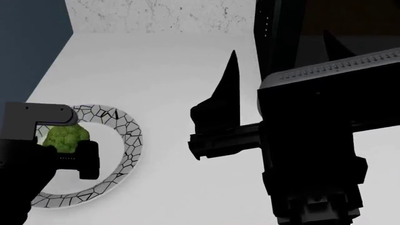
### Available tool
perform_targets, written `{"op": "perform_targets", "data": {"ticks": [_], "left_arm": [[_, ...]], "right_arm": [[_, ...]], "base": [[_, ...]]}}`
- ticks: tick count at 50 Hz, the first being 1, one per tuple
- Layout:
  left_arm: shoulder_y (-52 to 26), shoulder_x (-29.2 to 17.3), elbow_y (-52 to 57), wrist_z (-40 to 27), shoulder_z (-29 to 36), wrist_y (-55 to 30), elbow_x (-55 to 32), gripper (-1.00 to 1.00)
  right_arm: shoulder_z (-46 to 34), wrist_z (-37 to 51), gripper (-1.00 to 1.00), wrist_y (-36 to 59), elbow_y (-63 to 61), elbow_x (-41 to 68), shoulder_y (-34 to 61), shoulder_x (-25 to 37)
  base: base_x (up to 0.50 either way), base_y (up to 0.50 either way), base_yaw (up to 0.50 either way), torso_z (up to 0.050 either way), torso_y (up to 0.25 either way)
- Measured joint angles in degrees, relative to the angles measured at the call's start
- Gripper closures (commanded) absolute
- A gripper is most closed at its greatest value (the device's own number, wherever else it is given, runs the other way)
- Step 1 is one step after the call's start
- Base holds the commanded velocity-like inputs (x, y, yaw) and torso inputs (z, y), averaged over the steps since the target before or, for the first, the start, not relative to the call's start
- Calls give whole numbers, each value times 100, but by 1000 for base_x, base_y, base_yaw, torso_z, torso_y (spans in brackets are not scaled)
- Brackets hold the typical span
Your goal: Pick the broccoli from the top rack in the oven and place it on the plate on the counter.
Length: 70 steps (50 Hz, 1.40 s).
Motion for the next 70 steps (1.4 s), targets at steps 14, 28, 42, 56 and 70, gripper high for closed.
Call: {"op": "perform_targets", "data": {"ticks": [14,28,42,56,70], "left_arm": [[130,-386,1395,-645,-331,-324,-609,-100],[497,-1023,3722,-1511,-832,-398,-1493,-100],[766,-1841,5133,-2111,-1628,-70,-2444,-100],[1738,-2747,5665,-2005,-2895,649,-2925,-100],[3764,-3196,6200,-1581,-5740,1063,-3619,-100]], "right_arm": [[-46,39,-100,10,2,37,60,-13],[29,438,-100,110,-104,616,375,88],[229,1613,-100,-115,-490,2357,1389,729],[-1636,2447,-100,-1248,-725,4280,4689,2136],[-1899,2663,-100,-1067,-519,5850,6818,3128]], "base": [[0,0,0,0,0],[0,0,0,0,0],[0,0,0,0,0],[0,0,0,0,0],[0,0,0,0,0]]}}
